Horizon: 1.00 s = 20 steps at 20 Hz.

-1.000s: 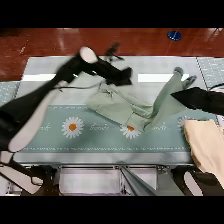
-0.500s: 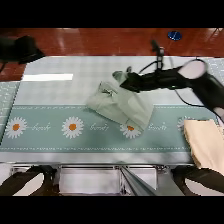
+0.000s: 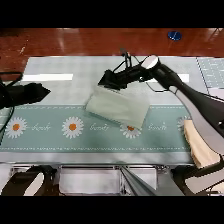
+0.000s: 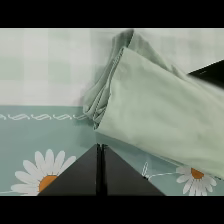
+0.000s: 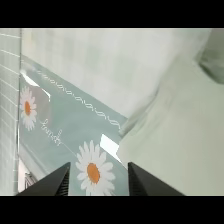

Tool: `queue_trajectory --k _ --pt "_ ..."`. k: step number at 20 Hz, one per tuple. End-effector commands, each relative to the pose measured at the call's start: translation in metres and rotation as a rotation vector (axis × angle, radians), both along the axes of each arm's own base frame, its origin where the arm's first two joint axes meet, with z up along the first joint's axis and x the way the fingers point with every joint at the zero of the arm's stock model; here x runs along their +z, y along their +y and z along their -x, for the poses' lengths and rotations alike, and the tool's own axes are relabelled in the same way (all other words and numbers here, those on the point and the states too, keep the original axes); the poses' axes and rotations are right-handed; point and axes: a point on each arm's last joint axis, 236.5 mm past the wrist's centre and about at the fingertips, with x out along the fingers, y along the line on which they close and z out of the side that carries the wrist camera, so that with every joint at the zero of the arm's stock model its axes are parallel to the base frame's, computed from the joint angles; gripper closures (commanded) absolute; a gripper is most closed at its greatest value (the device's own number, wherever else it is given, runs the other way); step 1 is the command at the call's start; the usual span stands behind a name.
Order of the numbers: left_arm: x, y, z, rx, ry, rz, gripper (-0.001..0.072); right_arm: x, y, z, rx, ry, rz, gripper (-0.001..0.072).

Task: Fold the shirts.

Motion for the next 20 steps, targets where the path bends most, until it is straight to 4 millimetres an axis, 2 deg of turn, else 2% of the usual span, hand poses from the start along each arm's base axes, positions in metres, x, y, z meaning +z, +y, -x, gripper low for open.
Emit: queue_trajectory --k 1,3,5,6,7,9,11,13,17,20 --pt "-0.02 -0.002 0.004 0.01 0.031 0.02 0.0689 0.054 -0.081 0.01 0.043 -0.033 0.061 0.0293" --pt "-0.02 -0.002 0.005 0.009 0.033 0.021 0.0689 0.066 -0.173 0.032 -0.016 -0.113 0.351 0.0293" --pt "-0.02 -0.002 0.005 0.009 0.033 0.021 0.0689 0.059 -0.26 0.059 -0.207 -0.147 0.624 0.0293" --pt "-0.02 -0.002 0.005 0.009 0.034 0.021 0.0689 0.049 -0.292 0.075 -0.349 -0.144 0.69 0.0293" --pt "-0.02 -0.002 0.005 0.009 0.034 0.021 0.0689 0.033 -0.308 0.09 -0.471 -0.135 0.688 0.0295" --pt "-0.02 -0.002 0.004 0.01 0.031 0.021 0.0689 -0.016 -0.307 0.116 -0.649 -0.094 0.576 0.0297" --pt "-0.02 -0.002 0.004 0.011 0.031 0.021 0.0689 -0.071 -0.28 0.138 -0.72 0.058 0.408 0.0304" --pt "-0.02 -0.002 0.004 0.011 0.031 0.021 0.0689 -0.106 -0.247 0.151 -0.676 0.177 0.277 0.0304" --pt "-0.02 -0.002 0.004 0.01 0.031 0.021 0.0689 -0.135 -0.202 0.146 -0.554 0.309 0.116 0.03" --pt "-0.02 -0.002 0.004 0.01 0.032 0.021 0.0689 -0.139 -0.177 0.134 -0.463 0.354 0.021 0.0292"
